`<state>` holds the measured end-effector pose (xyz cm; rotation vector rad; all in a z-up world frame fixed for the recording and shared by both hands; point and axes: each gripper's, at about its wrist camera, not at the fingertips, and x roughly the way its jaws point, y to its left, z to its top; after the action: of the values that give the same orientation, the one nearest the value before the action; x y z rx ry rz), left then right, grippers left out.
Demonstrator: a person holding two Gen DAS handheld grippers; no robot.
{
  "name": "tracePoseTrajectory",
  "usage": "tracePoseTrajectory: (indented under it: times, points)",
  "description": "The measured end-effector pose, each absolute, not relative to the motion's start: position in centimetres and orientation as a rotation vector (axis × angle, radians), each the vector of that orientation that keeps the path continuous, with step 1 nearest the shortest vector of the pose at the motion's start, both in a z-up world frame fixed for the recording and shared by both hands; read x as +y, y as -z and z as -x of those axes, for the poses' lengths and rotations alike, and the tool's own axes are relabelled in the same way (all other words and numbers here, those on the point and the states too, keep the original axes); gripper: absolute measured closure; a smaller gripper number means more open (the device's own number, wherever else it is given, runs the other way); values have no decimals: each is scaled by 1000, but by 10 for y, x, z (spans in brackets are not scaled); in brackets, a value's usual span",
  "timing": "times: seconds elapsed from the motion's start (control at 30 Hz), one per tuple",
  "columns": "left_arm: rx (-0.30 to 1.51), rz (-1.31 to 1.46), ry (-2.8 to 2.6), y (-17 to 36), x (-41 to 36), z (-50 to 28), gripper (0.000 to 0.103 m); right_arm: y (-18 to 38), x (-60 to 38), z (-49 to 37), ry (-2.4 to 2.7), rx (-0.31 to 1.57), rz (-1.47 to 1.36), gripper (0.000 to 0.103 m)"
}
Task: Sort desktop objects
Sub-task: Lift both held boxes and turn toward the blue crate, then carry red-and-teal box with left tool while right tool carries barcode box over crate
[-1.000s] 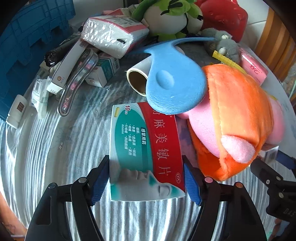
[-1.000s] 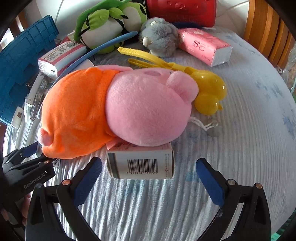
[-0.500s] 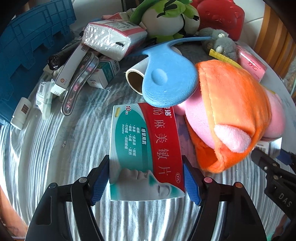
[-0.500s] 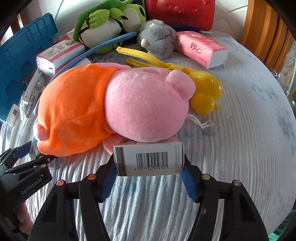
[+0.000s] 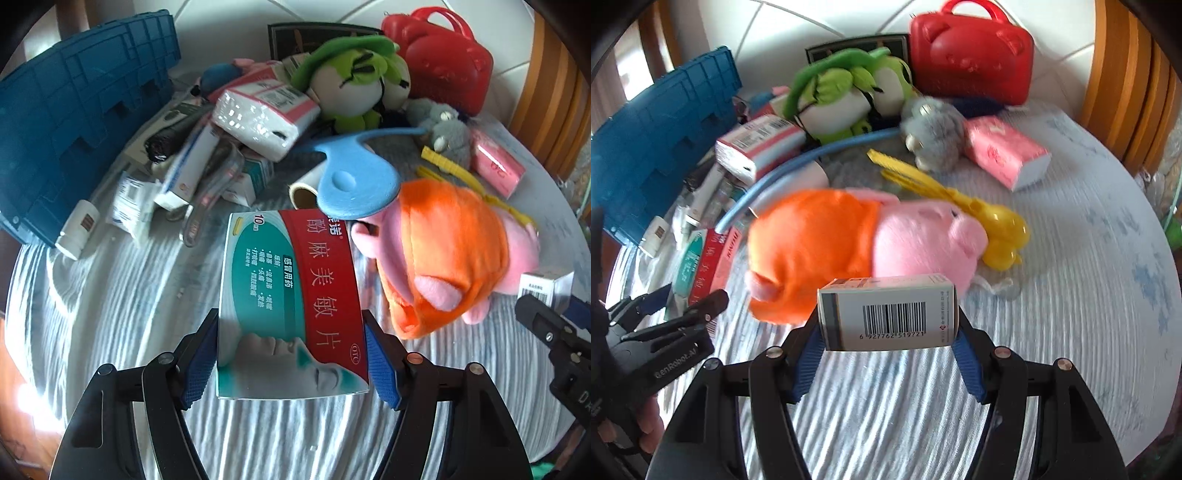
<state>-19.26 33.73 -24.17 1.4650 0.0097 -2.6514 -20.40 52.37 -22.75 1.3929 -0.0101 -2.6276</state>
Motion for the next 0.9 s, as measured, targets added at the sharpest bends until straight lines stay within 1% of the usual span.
tracePoseTrajectory:
  times: [0.13, 0.3, 0.53, 0.9]
  points:
    - [29, -1389, 2657, 229, 322, 190, 32, 205, 508, 204, 2621, 16, -1307, 40]
    - [54, -1240, 2654, 196, 301, 174, 32, 187, 483, 204, 2573, 54, -1220, 40]
    - [74, -1104, 2620, 162, 267, 155, 32, 160, 437, 200, 2504, 99, -1099, 40]
    - [109, -941, 2621, 117, 180, 134, 32, 109, 330, 191, 2464, 158, -922, 40]
